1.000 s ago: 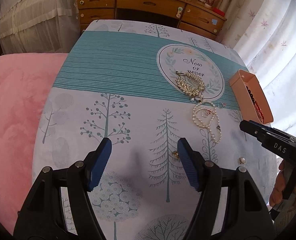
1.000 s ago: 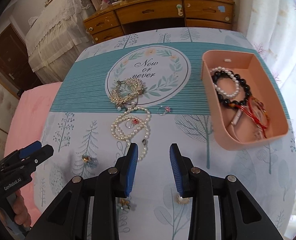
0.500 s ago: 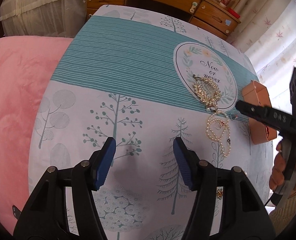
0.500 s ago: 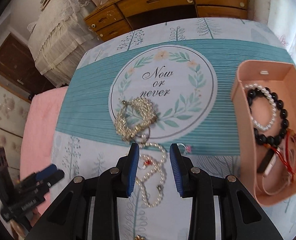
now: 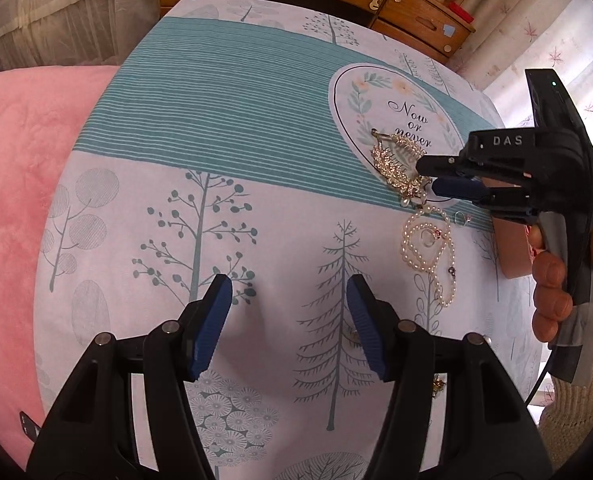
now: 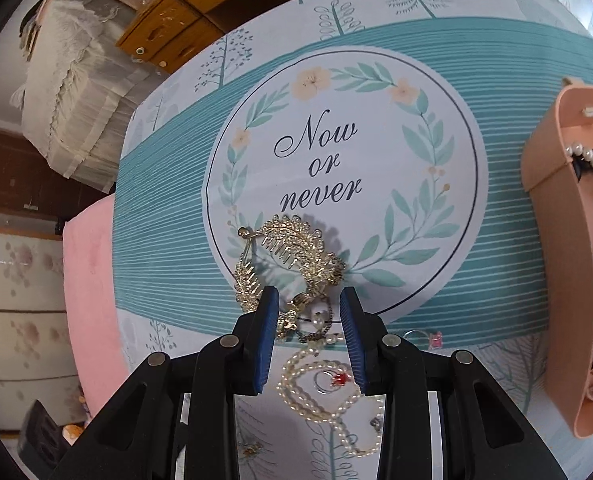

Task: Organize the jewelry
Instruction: 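Move the right tool to the gold leaf hair clip and grasp it, then lift the gold clip with the right tool while the left tool approaches the pearl necklace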

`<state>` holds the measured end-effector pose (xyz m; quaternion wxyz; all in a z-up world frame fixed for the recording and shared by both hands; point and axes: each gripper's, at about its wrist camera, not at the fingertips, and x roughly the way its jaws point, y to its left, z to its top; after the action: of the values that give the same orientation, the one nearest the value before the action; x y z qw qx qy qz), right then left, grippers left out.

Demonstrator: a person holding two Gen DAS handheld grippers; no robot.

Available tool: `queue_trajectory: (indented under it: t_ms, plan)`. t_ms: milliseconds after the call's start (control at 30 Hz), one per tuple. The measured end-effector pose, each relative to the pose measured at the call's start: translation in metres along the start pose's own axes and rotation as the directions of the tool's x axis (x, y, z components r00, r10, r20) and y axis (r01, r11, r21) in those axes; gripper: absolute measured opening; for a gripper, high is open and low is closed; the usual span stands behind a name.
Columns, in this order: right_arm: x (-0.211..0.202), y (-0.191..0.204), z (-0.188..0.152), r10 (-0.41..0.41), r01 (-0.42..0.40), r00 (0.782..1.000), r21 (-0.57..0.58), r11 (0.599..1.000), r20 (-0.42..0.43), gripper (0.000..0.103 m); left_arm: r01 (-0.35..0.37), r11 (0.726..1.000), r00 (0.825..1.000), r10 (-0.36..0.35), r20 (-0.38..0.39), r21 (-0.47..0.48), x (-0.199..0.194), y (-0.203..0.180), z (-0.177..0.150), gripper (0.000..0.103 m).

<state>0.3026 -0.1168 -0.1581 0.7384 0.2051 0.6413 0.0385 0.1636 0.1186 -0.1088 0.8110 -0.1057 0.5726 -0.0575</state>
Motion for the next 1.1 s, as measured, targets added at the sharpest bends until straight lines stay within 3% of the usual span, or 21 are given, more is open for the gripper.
queue_trajectory:
  t_ms: [233, 433, 533, 667, 767, 900, 1000, 1100]
  plan:
    - [0.011, 0.017, 0.001, -0.11, 0.11, 0.994, -0.038, 0.993, 0.003, 0.023, 0.022, 1.0, 1.0, -0.022, -0.01, 0.02, 0.002, -0.007, -0.002, 0.057]
    - [0.017, 0.035, 0.004, -0.224, 0.221, 0.975, -0.114, 0.969, -0.01, 0.023, 0.033, 0.999, 0.999, -0.033, -0.017, 0.026, 0.003, -0.009, -0.002, 0.057]
    - [0.023, 0.05, 0.005, -0.3, 0.297, 0.954, -0.156, 0.942, 0.005, 0.023, 0.037, 0.999, 0.999, -0.037, -0.019, 0.029, 0.002, -0.01, -0.002, 0.057]
    - [0.033, 0.073, 0.002, -0.408, 0.409, 0.911, -0.256, 0.876, 0.059, 0.018, 0.036, 0.999, 0.999, -0.035, -0.015, 0.04, -0.002, -0.007, -0.001, 0.057]
    - [0.031, 0.072, 0.002, -0.379, 0.381, 0.923, -0.257, 0.888, 0.058, 0.017, 0.035, 0.998, 0.999, -0.034, -0.019, 0.051, -0.003, -0.005, -0.001, 0.057]
    - [0.019, 0.052, 0.004, -0.273, 0.276, 0.961, -0.174, 0.945, 0.042, 0.016, 0.072, 0.991, 0.997, -0.067, -0.042, 0.112, -0.003, -0.008, -0.004, 0.057]
    - [0.003, 0.033, 0.002, -0.192, 0.196, 0.98, -0.106, 0.975, 0.051, 0.016, 0.152, 0.968, 0.988, -0.142, -0.065, 0.197, -0.007, -0.015, -0.014, 0.057]
    - [-0.019, 0.018, -0.005, -0.127, 0.132, 0.989, -0.066, 0.989, 0.077, 0.016, 0.174, 0.939, 0.984, -0.155, -0.085, 0.296, -0.01, -0.022, -0.027, 0.057]
